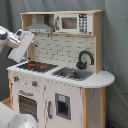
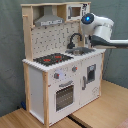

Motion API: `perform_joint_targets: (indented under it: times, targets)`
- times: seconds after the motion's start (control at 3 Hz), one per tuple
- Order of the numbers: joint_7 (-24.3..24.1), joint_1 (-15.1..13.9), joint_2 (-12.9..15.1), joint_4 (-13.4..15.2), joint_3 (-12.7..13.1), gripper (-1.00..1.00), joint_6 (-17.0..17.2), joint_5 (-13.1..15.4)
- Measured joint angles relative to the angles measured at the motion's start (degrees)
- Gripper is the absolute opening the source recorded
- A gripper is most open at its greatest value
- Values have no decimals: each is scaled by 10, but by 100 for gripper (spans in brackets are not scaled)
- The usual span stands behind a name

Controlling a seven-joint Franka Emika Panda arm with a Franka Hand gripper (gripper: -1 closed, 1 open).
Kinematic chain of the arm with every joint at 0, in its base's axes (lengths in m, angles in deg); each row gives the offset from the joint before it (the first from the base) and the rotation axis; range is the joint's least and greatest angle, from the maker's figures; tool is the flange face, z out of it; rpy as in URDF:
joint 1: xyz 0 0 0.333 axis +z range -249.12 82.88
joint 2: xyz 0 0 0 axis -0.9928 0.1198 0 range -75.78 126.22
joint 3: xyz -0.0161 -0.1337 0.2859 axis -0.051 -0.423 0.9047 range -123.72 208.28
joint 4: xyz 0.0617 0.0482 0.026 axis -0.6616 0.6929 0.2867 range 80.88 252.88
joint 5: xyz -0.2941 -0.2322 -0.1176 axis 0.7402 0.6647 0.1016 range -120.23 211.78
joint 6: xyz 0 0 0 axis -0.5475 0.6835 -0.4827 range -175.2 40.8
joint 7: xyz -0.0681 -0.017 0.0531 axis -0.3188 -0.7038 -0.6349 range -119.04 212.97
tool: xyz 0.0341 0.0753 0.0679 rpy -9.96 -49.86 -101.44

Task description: Play with the kitchen

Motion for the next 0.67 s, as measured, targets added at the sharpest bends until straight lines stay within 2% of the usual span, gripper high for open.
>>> perform_joint_targets:
  times: [0.33, 0.67]
  targets:
    - [4, 15, -19, 0, 25, 100, 18, 45]
    - [5, 12, -31, 2, 72, 100, 24, 88]
